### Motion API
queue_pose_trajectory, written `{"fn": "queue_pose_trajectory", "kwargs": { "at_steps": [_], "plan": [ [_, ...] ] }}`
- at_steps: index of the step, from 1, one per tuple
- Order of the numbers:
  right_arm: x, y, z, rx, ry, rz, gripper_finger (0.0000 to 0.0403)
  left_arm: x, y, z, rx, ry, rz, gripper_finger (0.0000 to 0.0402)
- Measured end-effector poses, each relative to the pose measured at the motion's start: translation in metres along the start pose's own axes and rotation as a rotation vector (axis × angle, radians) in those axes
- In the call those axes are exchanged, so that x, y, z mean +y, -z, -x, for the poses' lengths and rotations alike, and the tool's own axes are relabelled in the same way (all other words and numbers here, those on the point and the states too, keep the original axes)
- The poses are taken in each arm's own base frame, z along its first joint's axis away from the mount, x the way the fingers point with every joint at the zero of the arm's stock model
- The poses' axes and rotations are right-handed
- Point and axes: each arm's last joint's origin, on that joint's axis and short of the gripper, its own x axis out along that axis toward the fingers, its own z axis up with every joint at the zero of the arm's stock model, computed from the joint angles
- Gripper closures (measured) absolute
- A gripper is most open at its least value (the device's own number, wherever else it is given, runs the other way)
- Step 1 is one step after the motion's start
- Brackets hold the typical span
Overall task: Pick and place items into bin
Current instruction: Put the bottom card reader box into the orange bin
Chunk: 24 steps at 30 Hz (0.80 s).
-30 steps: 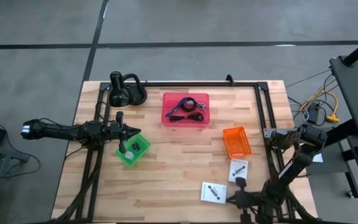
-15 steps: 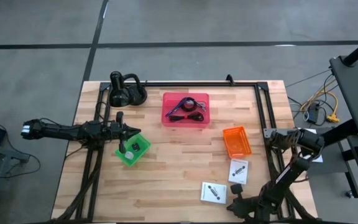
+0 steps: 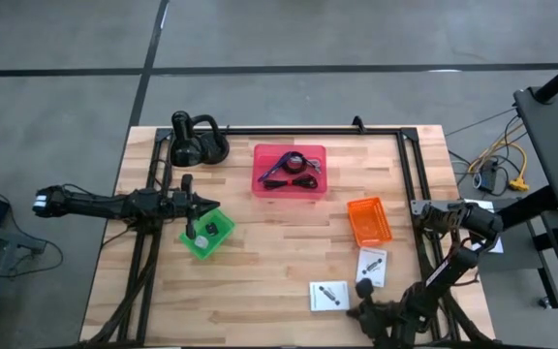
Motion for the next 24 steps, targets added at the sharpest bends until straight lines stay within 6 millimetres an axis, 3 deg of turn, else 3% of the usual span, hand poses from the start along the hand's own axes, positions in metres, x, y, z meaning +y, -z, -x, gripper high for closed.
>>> {"fn": "queue_pose_trajectory", "kwargs": {
  "at_steps": [18, 24],
  "plan": [
    [-0.018, -0.009, -0.003, -0.143, 0.358, 0.096, 0.0394, -0.002, -0.003, 0.000, -0.029, 0.065, 0.040, 0.0402],
    [-0.017, -0.027, -0.001, -0.177, 0.380, 0.063, 0.0371, -0.003, -0.006, 0.000, -0.058, 0.100, 0.031, 0.0402]
  ]
}}
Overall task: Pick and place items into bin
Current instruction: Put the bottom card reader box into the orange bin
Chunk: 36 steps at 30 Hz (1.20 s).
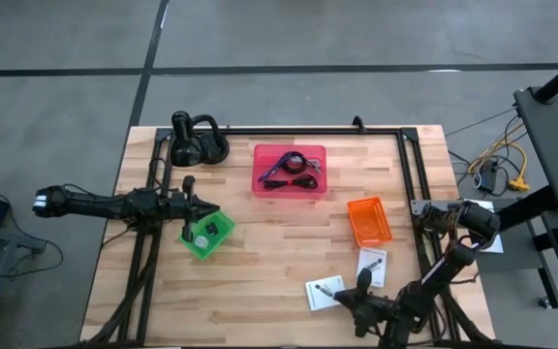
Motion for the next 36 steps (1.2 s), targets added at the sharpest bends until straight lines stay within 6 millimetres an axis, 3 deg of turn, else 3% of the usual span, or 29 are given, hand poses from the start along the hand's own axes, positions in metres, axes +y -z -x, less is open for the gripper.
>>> {"fn": "queue_pose_trajectory", "kwargs": {
  "at_steps": [6, 12, 19, 29, 36],
  "plan": [
    [0.003, -0.036, -0.001, 0.003, -0.137, -0.010, 0.0285, 0.000, 0.001, 0.000, 0.006, 0.000, -0.003, 0.0402],
    [-0.006, -0.060, 0.000, 0.045, -0.124, 0.033, 0.0190, 0.000, 0.001, 0.000, 0.009, 0.000, -0.003, 0.0402],
    [-0.013, -0.080, 0.007, 0.095, -0.113, -0.089, 0.0132, 0.000, 0.001, 0.000, 0.011, 0.000, 0.003, 0.0402],
    [-0.028, -0.073, -0.001, 0.245, -0.072, -0.202, 0.0036, 0.000, 0.002, 0.000, 0.015, 0.000, 0.003, 0.0402],
    [-0.041, -0.075, -0.029, 0.428, -0.267, -0.222, 0.0020, 0.000, 0.005, -0.002, 0.046, 0.000, -0.002, 0.0402]
  ]
}}
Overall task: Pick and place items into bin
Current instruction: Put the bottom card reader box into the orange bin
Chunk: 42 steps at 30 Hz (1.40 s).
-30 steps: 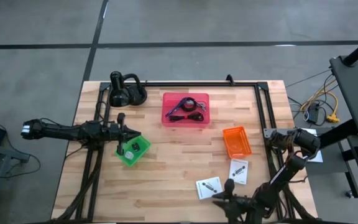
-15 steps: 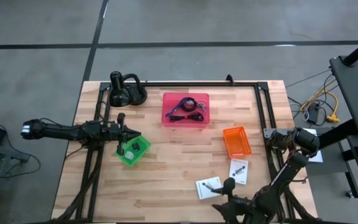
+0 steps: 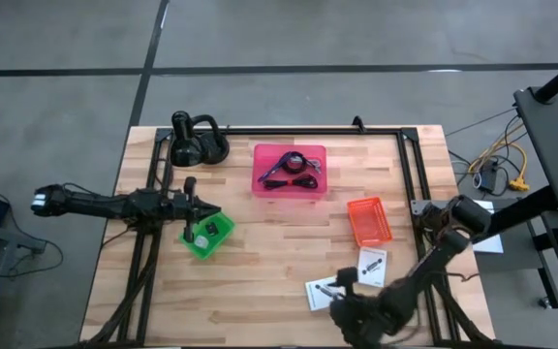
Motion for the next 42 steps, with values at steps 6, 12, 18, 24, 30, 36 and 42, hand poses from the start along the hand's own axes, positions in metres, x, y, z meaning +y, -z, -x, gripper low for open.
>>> {"fn": "queue_pose_trajectory", "kwargs": {
  "at_steps": [6, 12, 18, 24, 30, 36, 42],
  "plan": [
    [-0.023, -0.013, -0.020, 0.118, -0.099, -0.002, 0.0019, 0.000, 0.004, -0.003, 0.042, -0.001, -0.006, 0.0402],
    [-0.040, -0.021, -0.032, 0.197, -0.215, 0.042, 0.0019, -0.001, 0.008, -0.005, 0.080, -0.002, -0.011, 0.0402],
    [-0.064, -0.030, -0.047, 0.249, -0.288, 0.025, 0.0019, -0.001, 0.010, -0.006, 0.108, -0.002, -0.015, 0.0402],
    [-0.078, -0.033, -0.058, 0.303, -0.378, -0.014, 0.0019, -0.001, 0.013, -0.008, 0.132, -0.002, -0.019, 0.0402],
    [-0.083, -0.033, -0.062, 0.318, -0.416, -0.011, 0.0019, -0.001, 0.014, -0.009, 0.151, -0.003, -0.022, 0.0402],
    [-0.085, -0.029, -0.066, 0.330, -0.424, -0.013, 0.0019, -0.001, 0.016, -0.009, 0.164, -0.003, -0.023, 0.0402],
    [-0.083, -0.016, -0.073, 0.345, -0.464, -0.023, 0.0019, -0.001, 0.017, -0.010, 0.173, -0.003, -0.024, 0.0402]
  ]
}}
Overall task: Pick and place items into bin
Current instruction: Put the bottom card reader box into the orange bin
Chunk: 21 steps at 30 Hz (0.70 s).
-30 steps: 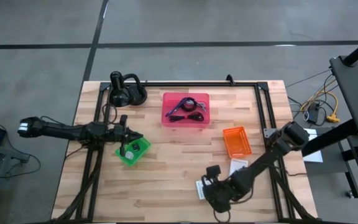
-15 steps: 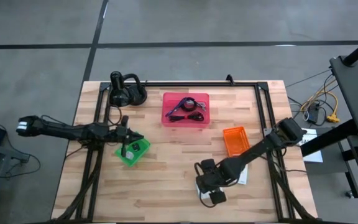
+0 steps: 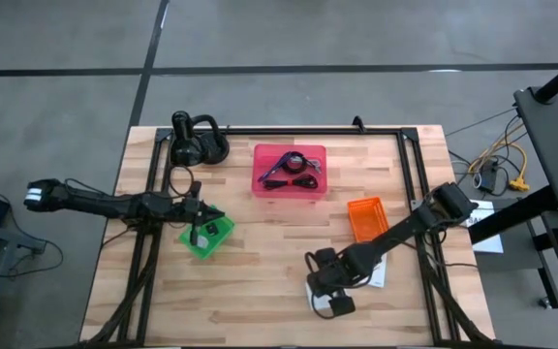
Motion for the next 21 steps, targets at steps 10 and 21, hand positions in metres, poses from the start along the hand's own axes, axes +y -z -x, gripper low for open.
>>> {"fn": "queue_pose_trajectory", "kwargs": {
  "at_steps": [10, 21],
  "plan": [
    [0.001, 0.011, -0.009, 0.029, -0.028, -0.024, 0.0019, 0.000, 0.000, 0.000, -0.001, 0.000, 0.000, 0.0402],
    [-0.004, 0.022, -0.019, 0.029, -0.027, -0.068, 0.0019, 0.000, 0.000, 0.000, -0.001, 0.000, 0.000, 0.0402]
  ]
}}
